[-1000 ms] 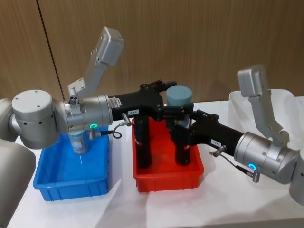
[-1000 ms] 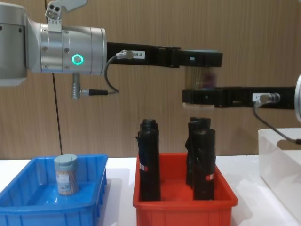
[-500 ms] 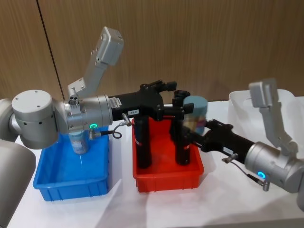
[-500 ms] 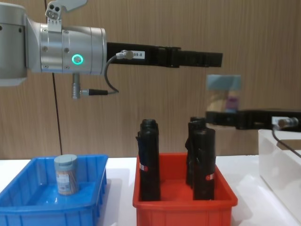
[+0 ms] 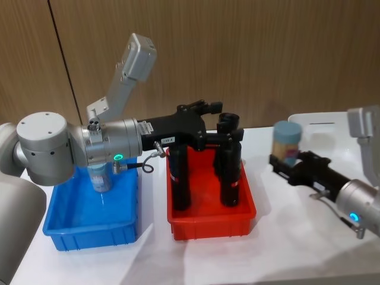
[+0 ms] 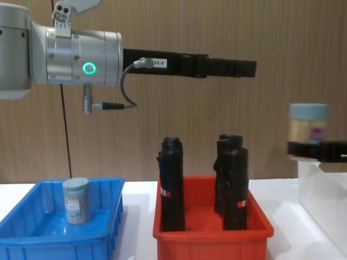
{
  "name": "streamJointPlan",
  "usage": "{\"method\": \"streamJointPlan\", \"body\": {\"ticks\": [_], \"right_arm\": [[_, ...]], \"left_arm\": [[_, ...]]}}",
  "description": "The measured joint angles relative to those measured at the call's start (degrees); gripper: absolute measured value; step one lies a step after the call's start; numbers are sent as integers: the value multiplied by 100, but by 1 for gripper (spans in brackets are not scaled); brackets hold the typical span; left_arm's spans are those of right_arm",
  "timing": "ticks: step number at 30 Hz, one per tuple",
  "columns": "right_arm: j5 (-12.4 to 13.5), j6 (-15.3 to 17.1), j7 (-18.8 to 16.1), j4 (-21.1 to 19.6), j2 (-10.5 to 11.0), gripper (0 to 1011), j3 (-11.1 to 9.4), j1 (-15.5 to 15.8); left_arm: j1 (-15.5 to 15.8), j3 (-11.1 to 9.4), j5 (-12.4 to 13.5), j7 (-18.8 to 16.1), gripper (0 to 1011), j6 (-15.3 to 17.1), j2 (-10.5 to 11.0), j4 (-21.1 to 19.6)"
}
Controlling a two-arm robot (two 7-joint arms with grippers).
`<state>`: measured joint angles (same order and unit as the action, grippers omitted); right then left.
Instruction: Pick the cotton swabs from the blue box and place them into the white box.
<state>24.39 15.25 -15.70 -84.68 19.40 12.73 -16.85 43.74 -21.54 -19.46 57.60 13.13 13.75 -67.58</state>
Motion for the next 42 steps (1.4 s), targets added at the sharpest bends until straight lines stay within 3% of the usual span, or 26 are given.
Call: {"method": "streamJointPlan", "body": {"ticks": [9, 23, 35, 42], "right_arm": [[-150, -176, 343, 517, 85, 622, -177, -215], [-532, -306, 606, 1778, 96, 622, -344, -863], [-651, -381, 616, 2297, 84, 963, -408, -1130], [-656, -408, 613, 2392, 86, 1002, -439, -1178]], "left_arm": [[0, 0, 0, 0, 1004, 0, 0, 0], [0, 0, 0, 0, 1004, 0, 0, 0], [0, 0, 0, 0, 1004, 0, 0, 0], [0, 0, 0, 0, 1004, 0, 0, 0]]}}
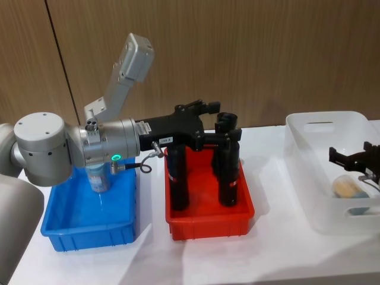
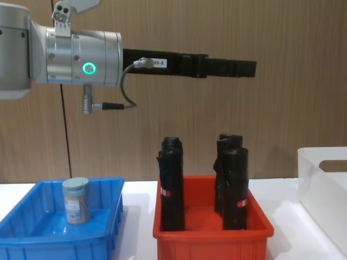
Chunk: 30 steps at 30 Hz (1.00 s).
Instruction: Pick the cotton swabs from the blue box and place them into the white box.
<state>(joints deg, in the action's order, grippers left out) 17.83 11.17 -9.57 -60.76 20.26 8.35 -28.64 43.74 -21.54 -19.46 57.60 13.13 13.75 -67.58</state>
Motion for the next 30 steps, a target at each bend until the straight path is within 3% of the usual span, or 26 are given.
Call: {"method": "streamJointPlan", "body": {"ticks": [8, 15, 30], "right_arm": [[-1, -14, -3, -8, 1, 1001, -4, 11], [-7, -80, 32, -304, -6, 1002, 30, 225], [-50, -324, 192, -1386, -32, 1001, 156, 1012]], "left_arm": [[-16, 0, 1, -19, 1004, -3, 3, -7], [-160, -19, 38, -290, 1004, -63, 42, -131], [-756, -115, 197, -1426, 1004, -307, 205, -640]]}}
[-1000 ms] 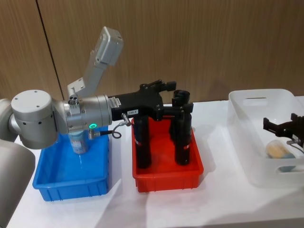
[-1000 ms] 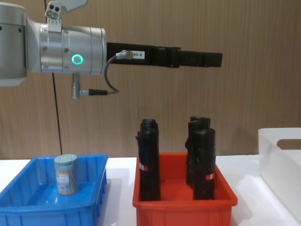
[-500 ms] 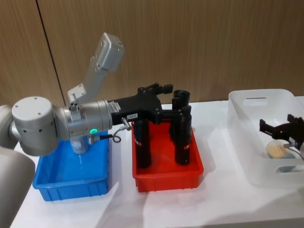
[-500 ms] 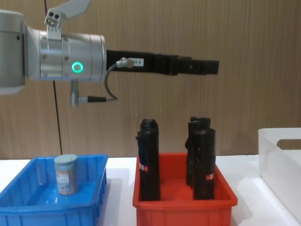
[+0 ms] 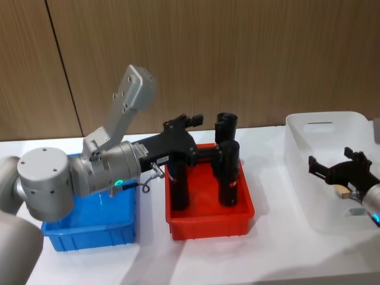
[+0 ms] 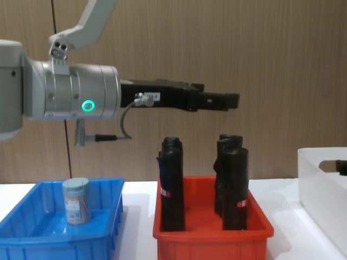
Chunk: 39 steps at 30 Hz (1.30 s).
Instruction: Pick the cotton swabs from the blue box and place them into the white box.
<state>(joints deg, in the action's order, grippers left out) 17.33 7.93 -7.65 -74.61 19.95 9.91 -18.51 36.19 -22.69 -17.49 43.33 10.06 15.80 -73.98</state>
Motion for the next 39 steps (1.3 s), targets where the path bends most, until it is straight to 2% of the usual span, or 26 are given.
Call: {"method": "streamJointPlan", "body": {"ticks": [18, 28, 29, 39], "right_arm": [[-47, -325, 206, -1431, -35, 1002, 168, 1038], [-69, -464, 297, -2047, -50, 1001, 238, 1487], [-78, -505, 318, -2213, -53, 1002, 256, 1607], [-89, -597, 383, -2639, -63, 1002, 305, 1919]], "left_arm": [[-726, -109, 194, -1372, 1004, -300, 200, -617], [-1084, -162, 289, -2050, 1004, -447, 297, -923], [-1146, -172, 306, -2166, 1004, -474, 313, -978], [-1542, -231, 407, -2900, 1004, -633, 418, -1308]]}}
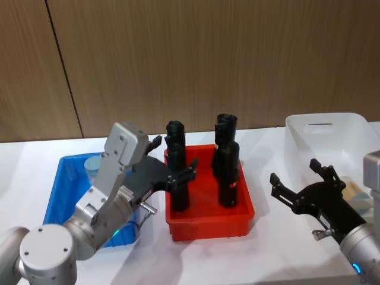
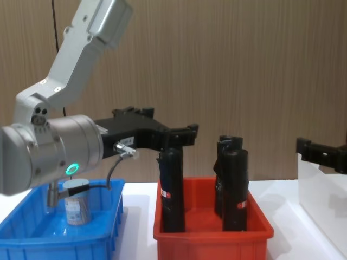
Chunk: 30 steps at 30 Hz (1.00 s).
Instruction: Pick the cotton swabs from the blue box and place them into the white box.
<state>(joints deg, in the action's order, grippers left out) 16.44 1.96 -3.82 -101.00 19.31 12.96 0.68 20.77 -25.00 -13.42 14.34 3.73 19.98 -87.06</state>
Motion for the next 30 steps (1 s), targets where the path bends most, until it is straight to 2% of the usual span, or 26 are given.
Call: {"method": "streamJointPlan", "body": {"ticks": [7, 17, 30], "right_arm": [[0, -5, 3, -23, 2, 1001, 1, 16], [0, -5, 3, -24, 2, 1001, -2, 17], [-4, -8, -116, 22, -19, 1002, 2, -28]], "left_arm": [[-302, -44, 82, -579, 1004, -127, 83, -262], [-643, -95, 175, -1225, 1004, -267, 176, -552], [-721, -106, 196, -1372, 1004, -299, 193, -617]]}}
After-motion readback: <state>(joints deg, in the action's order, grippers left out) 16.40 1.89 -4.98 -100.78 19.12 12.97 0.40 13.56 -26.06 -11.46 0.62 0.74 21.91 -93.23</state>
